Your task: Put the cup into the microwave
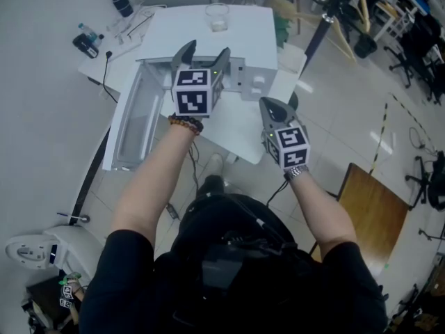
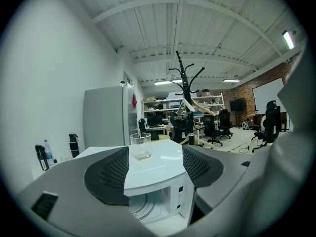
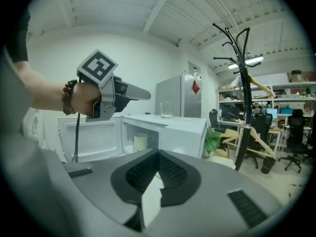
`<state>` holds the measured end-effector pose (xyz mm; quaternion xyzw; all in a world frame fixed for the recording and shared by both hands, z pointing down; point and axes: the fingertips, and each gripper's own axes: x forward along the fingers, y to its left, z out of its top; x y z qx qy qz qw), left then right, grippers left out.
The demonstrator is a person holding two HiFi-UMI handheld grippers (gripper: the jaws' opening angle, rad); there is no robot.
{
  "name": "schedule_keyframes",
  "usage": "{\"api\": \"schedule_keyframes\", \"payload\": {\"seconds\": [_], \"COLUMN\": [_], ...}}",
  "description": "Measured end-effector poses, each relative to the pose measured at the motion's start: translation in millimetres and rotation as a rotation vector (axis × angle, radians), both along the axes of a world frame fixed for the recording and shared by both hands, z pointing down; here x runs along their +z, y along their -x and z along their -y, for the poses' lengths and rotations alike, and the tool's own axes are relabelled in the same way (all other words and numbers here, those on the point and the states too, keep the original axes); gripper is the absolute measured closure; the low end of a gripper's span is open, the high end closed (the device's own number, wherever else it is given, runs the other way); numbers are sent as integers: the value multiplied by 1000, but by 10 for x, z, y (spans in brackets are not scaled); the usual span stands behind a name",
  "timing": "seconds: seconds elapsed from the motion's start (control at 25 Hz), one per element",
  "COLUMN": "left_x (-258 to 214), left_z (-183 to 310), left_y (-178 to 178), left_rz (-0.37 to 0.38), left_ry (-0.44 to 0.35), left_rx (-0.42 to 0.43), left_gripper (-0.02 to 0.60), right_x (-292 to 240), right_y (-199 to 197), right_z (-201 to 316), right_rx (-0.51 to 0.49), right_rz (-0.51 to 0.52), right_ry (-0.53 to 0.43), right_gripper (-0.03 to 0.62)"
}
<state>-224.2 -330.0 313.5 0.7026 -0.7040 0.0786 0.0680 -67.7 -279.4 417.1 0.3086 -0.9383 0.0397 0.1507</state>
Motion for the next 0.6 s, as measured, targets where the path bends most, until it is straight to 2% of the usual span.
{"api": "schedule_keyframes", "payload": {"seconds": [0.08,0.2,0.6], "left_x": [8,26,110], "left_z": [99,272,797], "left_y": [21,30,203], "left_rz": [0,-9,-6], "left_ry": [8,25,66], "left_rx": [0,13,-9], "left_gripper": [247,202,202], "right_x": [-1,-4,33], "right_y": [-3,-12,-60], "right_z": [42,112,410], "right_rx": [3,8,49], "right_rz": [-2,-6,-17], "right_ry": [-1,-2,12], "right_gripper": [592,592,592]}}
